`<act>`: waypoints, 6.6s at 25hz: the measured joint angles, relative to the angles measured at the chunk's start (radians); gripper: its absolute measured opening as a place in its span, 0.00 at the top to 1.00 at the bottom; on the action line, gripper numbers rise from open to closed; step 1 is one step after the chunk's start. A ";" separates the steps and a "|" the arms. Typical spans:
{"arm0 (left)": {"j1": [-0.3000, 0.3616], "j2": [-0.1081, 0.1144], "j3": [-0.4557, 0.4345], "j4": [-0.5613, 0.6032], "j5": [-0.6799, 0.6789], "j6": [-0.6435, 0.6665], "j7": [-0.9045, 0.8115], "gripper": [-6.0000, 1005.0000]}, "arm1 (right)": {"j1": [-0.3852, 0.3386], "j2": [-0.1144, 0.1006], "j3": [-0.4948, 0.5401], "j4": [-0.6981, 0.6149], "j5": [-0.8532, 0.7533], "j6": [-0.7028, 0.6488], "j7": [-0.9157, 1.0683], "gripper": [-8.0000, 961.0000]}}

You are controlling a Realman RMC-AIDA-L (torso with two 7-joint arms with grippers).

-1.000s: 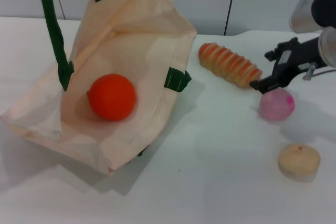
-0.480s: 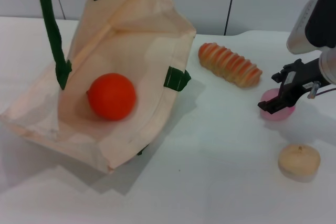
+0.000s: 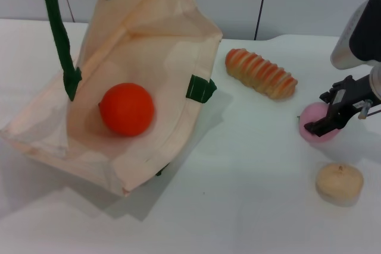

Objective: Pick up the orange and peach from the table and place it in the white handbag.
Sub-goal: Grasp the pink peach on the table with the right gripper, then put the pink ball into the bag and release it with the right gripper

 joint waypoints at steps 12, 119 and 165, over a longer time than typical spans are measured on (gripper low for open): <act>0.003 0.001 0.000 -0.002 0.000 0.002 0.000 0.88 | 0.003 0.001 -0.007 0.000 -0.026 0.010 0.023 0.19; -0.056 0.003 -0.027 -0.092 0.028 -0.013 0.025 0.88 | 0.236 0.023 -0.692 -0.155 0.635 -0.460 0.047 0.41; -0.046 0.053 -0.216 -0.375 -0.027 -0.029 0.074 0.76 | -0.091 0.011 -0.561 -0.647 0.018 -0.445 0.517 0.07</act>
